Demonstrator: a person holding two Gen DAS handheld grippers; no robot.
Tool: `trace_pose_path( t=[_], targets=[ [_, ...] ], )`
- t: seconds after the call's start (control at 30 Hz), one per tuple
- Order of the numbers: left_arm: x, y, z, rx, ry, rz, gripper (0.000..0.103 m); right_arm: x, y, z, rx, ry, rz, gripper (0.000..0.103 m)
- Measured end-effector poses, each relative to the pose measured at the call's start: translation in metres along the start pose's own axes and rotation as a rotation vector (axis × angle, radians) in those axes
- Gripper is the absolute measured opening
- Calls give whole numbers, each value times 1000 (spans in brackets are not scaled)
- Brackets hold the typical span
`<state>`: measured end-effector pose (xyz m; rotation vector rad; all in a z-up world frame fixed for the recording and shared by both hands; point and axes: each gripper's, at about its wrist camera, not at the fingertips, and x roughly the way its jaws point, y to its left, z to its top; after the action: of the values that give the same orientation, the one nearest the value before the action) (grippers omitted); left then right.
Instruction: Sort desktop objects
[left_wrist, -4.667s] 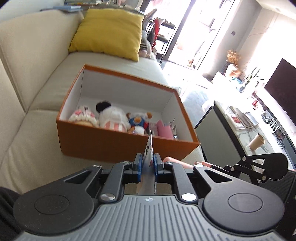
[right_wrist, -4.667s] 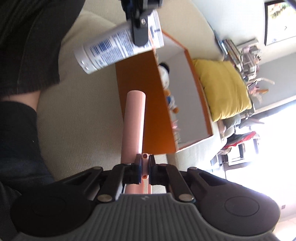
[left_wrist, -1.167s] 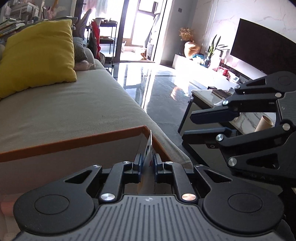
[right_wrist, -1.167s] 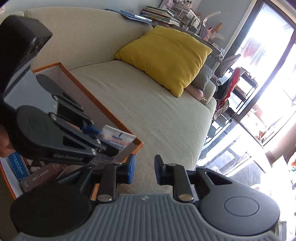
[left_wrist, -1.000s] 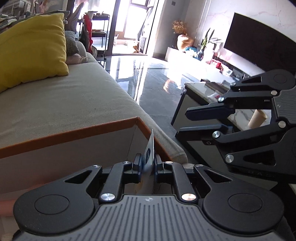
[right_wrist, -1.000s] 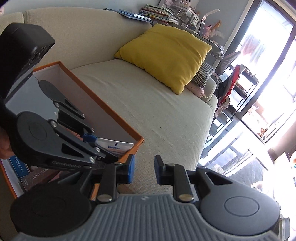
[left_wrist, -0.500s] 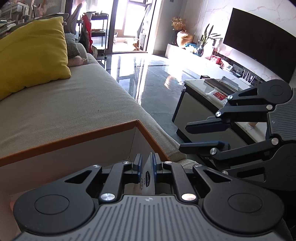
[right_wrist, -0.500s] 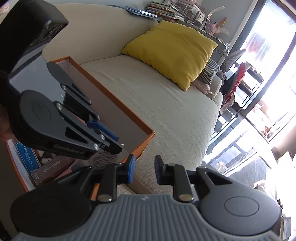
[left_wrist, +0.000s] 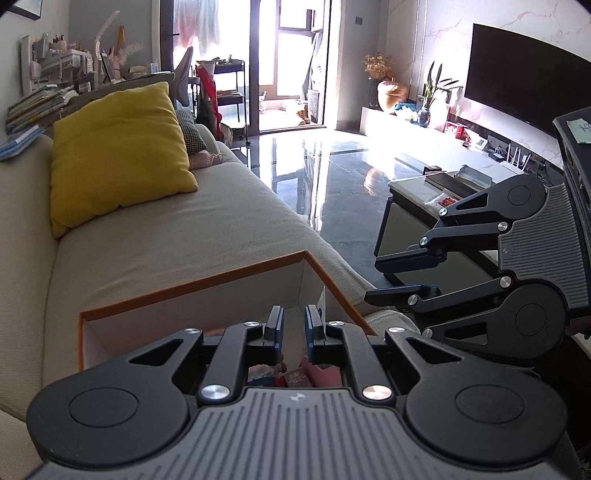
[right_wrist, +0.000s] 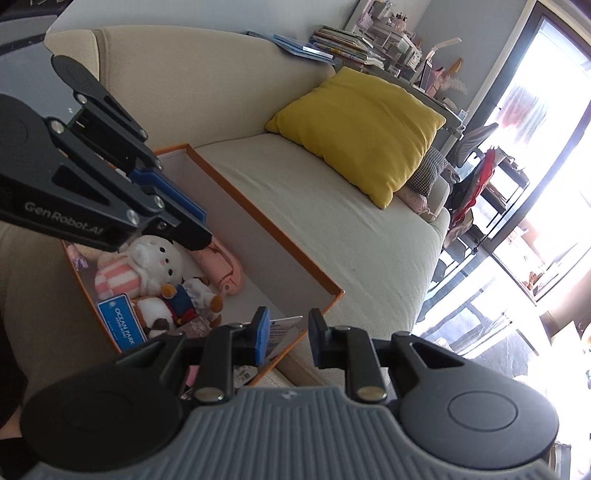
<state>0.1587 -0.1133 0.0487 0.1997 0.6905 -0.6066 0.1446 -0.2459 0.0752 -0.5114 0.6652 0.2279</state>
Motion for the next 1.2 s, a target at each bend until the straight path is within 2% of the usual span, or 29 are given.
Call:
trace_pose_path(
  t=[0.13, 0.27, 0.33, 0.43, 0.47, 0.6, 0.67, 0.73, 0.83, 0.87, 0.9, 1.03, 1.2],
  targets=[
    [-28, 0, -9, -30, -36, 48, 14, -15, 14, 2, 34, -24, -1, 23],
    [-47, 5, -21, -98, -115, 117, 14, -26, 29, 0, 102, -45, -12, 23],
    [-55, 7, -26, -135, -160, 130, 14, -29, 35, -2, 159, -50, -6, 23],
    [-58, 11, -34, -197, -184, 141, 14, -30, 41, -5, 269, -48, 7, 23],
    [-58, 13, -38, -218, -191, 150, 17, -30, 44, -6, 302, -50, 6, 23],
    [-48, 18, -53, -281, -187, 203, 22, -29, 54, -11, 396, -61, -21, 24],
    [-42, 19, -60, -316, -179, 207, 23, -26, 58, -16, 451, -56, -19, 26],
    [-37, 20, -69, -342, -170, 225, 28, -21, 61, -23, 507, -52, -28, 31],
    [-27, 18, -79, -333, -133, 253, 43, -13, 64, -37, 591, -33, -50, 34],
    [-23, 19, -83, -336, -123, 258, 54, -10, 64, -42, 615, -24, -58, 34],
    [-20, 19, -87, -342, -119, 265, 56, -8, 65, -46, 631, -18, -58, 34],
    [-10, 21, -98, -346, -90, 285, 63, -3, 67, -56, 653, -15, -55, 35],
    [-5, 17, -105, -333, -78, 286, 64, 2, 75, -62, 646, -18, -37, 39]
  ],
)
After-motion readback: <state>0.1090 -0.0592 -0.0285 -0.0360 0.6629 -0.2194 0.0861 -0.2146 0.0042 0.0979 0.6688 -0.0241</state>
